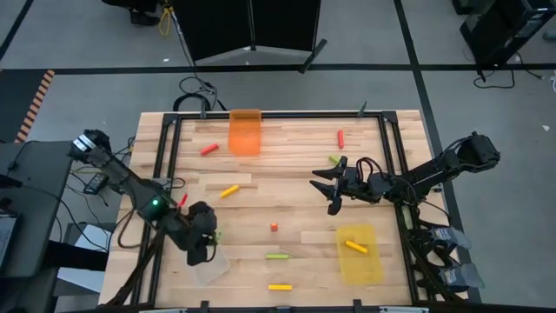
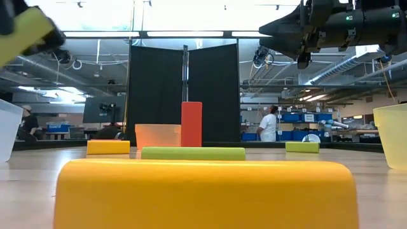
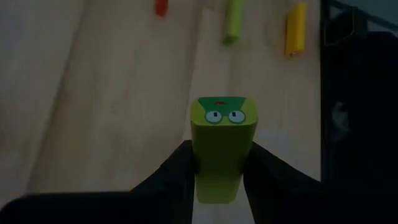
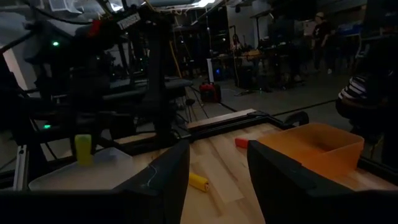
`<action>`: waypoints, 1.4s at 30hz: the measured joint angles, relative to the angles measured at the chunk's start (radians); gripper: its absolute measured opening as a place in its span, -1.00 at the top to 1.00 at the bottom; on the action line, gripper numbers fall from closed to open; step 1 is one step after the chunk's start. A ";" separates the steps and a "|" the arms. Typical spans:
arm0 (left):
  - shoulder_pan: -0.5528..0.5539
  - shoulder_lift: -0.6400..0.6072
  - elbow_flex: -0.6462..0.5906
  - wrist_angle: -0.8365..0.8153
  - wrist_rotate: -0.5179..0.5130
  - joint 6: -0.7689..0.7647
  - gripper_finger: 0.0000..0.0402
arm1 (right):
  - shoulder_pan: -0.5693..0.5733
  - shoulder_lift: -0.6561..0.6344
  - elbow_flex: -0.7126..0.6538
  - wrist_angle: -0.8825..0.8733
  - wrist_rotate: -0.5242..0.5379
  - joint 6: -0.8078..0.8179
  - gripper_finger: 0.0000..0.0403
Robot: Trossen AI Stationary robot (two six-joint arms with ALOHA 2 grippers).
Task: Sort blocks
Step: Put the left green block into the transparent bin, then put the bottom red block into the orange bin
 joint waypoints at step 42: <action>-0.099 0.193 0.240 -0.255 -0.854 -0.065 -0.06 | 0.029 0.410 0.504 -0.632 -0.383 -0.085 -0.17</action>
